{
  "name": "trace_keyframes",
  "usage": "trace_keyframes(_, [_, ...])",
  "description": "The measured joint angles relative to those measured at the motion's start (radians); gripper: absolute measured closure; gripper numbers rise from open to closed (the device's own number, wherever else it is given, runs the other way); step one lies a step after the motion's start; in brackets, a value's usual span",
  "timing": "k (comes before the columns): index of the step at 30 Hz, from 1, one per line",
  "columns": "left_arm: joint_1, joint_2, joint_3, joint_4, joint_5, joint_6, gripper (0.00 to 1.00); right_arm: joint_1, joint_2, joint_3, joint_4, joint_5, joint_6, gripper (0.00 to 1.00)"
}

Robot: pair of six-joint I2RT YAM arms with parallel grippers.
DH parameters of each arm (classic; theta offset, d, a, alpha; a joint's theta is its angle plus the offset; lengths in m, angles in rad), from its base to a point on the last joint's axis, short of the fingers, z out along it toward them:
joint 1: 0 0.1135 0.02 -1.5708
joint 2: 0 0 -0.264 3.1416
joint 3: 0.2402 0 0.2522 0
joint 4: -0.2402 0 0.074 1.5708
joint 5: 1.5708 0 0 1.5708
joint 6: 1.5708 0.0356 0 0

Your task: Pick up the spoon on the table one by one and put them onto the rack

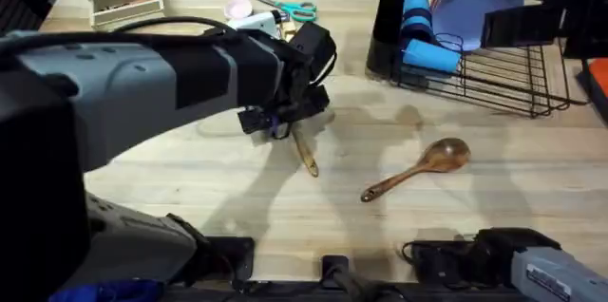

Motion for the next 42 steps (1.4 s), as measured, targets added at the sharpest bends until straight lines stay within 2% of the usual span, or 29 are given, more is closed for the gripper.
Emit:
trace_keyframes(8, [0.002,0.002,0.000,-0.013,-0.005,0.011,0.240,0.000,0.000,0.000,0.000,0.000,0.000,0.005])
trace_keyframes(12, [0.004,0.002,0.000,-0.012,-0.008,0.012,0.429,0.000,0.000,0.000,0.000,0.000,0.000,0.005])
trace_keyframes(13, [0.004,0.002,0.000,-0.010,-0.008,0.012,0.482,0.000,0.000,0.000,0.000,0.000,0.000,0.005])
trace_keyframes(14, [0.004,0.003,0.000,-0.003,-0.005,0.011,0.631,0.000,0.000,0.000,0.000,0.000,0.000,0.005])
trace_keyframes(15, [0.004,0.002,0.000,0.001,-0.003,0.011,0.693,0.000,0.000,0.000,0.000,0.000,0.000,0.005])
trace_keyframes(16, [0.004,0.003,0.001,0.008,0.003,0.010,0.835,0.000,0.000,0.000,0.000,0.000,0.000,0.005])
trace_keyframes(17, [0.004,0.003,0.004,0.011,0.005,0.007,0.930,0.000,0.000,0.000,0.000,0.000,0.000,0.005])
trace_keyframes(29, [0.004,0.015,0.023,0.005,0.004,0.016,0.950,0.000,0.000,0.000,0.000,0.000,0.000,0.005])
trace_keyframes(36, [0.004,0.073,0.103,0.006,0.030,0.083,0.957,0.000,0.000,0.000,0.000,0.000,0.000,0.005])
trace_keyframes(42, [0.009,0.088,0.233,0.009,0.031,0.153,0.958,0.000,0.000,0.000,0.000,0.000,0.000,0.005])
